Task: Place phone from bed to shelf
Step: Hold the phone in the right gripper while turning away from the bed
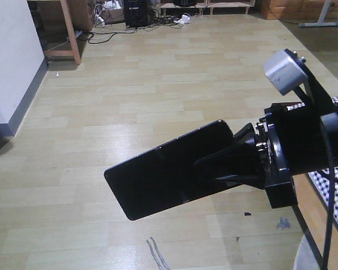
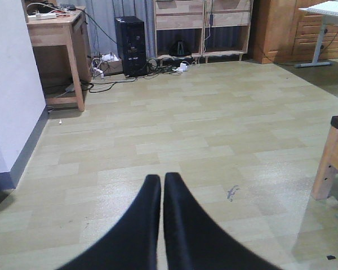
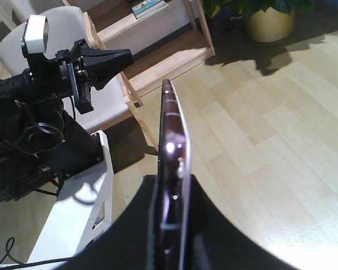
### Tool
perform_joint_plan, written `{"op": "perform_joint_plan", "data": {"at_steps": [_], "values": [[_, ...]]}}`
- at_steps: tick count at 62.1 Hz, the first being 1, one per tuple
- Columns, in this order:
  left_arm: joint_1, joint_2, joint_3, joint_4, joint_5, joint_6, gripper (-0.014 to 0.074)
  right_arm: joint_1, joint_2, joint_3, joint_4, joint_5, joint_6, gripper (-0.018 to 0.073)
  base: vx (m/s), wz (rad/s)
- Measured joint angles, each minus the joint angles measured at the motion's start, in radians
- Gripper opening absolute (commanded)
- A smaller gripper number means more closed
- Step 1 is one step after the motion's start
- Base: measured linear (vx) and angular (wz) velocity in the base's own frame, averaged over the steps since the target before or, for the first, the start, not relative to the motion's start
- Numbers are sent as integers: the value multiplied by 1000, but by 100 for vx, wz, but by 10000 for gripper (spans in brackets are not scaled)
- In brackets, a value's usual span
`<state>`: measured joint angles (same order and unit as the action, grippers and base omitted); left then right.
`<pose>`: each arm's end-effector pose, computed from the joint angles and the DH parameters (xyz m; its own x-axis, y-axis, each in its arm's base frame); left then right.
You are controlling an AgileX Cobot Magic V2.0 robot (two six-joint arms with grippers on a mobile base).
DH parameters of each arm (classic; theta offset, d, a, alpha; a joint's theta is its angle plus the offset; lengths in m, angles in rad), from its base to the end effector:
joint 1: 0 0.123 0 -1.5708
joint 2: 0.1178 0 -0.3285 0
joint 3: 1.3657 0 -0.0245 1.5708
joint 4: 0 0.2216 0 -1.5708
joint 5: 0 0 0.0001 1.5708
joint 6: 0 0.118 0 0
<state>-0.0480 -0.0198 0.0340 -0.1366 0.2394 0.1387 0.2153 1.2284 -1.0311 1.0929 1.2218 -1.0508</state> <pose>0.0084 -0.0042 0.1764 -0.1628 0.0138 -0.9866 0.0807 0.9967 0.0006 0.1589 0.1356 0.3881 -0.4914 -0.3616 -0.7923 -0.8643 0.3146 0.3924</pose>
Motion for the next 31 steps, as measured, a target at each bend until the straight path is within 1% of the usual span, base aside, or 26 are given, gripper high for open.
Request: {"op": "perform_joint_plan", "data": {"at_steps": [31], "values": [[0, 0, 0, 0, 0, 0, 1, 0, 0, 0, 0, 0, 0, -1, 6, 4]]}}
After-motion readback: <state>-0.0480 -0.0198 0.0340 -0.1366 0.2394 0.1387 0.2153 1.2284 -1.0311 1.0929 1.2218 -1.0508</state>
